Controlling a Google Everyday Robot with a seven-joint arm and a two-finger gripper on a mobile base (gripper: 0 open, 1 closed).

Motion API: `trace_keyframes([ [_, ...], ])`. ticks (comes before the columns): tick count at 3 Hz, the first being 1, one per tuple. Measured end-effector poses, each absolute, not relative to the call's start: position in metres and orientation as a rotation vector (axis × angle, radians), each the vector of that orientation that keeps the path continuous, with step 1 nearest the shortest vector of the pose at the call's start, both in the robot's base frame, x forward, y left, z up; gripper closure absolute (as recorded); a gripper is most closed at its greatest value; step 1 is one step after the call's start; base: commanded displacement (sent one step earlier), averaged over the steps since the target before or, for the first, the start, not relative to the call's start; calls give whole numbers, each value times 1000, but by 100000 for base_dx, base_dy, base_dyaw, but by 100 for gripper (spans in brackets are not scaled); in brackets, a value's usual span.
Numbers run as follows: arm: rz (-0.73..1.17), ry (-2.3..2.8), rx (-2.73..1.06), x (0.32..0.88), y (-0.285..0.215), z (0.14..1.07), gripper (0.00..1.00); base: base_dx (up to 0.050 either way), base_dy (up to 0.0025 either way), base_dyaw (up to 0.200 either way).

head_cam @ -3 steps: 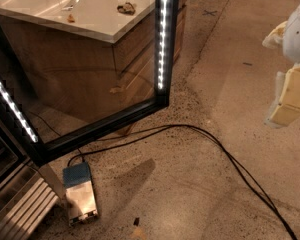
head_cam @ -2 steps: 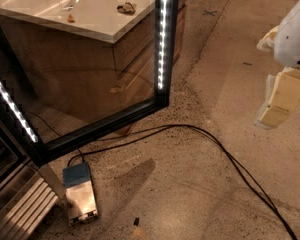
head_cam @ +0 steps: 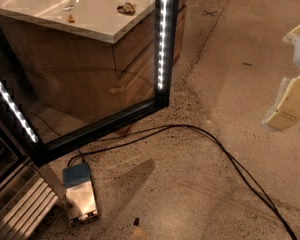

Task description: Close right fridge door

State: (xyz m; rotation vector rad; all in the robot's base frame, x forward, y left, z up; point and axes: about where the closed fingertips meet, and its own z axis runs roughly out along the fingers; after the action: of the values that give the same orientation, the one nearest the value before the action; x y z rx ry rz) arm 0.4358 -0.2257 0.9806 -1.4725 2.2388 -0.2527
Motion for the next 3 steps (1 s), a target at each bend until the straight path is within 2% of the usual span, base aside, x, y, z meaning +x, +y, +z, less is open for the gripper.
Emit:
trace_keyframes([
  [1, -409, 2165, -1349, 434, -236, 995, 0, 0, 0, 0],
  [2, -475, 2094, -1283, 461, -244, 1018, 0, 0, 0, 0],
  [3, -444, 2070, -1260, 478, -252, 1058, 0, 0, 0, 0],
])
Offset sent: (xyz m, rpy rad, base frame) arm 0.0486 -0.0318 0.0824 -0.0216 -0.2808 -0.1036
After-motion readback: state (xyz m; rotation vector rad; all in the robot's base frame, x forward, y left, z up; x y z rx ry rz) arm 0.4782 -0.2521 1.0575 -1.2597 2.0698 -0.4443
